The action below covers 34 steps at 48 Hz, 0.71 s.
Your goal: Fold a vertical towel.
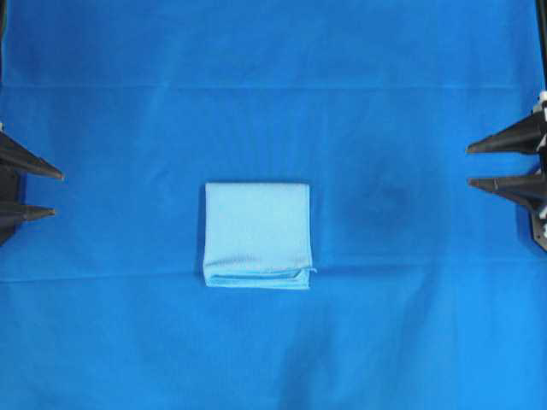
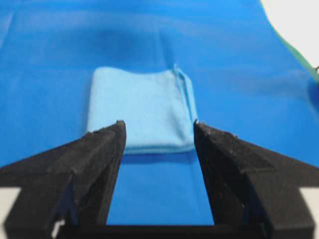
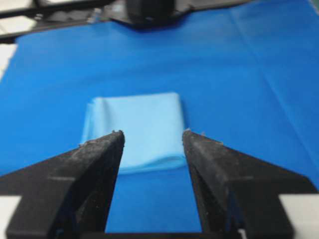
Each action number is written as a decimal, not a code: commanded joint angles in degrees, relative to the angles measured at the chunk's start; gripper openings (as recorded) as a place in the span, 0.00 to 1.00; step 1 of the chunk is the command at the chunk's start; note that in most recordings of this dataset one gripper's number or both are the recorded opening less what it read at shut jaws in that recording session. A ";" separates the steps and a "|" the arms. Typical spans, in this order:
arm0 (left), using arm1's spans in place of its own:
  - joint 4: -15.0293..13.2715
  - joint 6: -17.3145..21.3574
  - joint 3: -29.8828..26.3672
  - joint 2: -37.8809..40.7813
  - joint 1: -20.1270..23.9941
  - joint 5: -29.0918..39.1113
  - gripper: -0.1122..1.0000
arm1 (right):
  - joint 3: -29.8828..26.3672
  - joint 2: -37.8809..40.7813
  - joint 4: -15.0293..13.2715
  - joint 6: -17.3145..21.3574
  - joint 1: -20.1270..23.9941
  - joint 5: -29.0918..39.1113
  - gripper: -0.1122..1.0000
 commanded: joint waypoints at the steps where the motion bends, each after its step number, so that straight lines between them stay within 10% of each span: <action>1: 0.09 -0.09 -0.62 -0.62 0.53 0.09 0.58 | 0.44 0.18 0.35 0.09 -1.14 -1.67 0.61; 34: 0.09 -0.09 -0.62 -0.70 1.85 0.44 0.58 | 1.58 2.46 0.62 0.26 -1.32 -3.25 0.61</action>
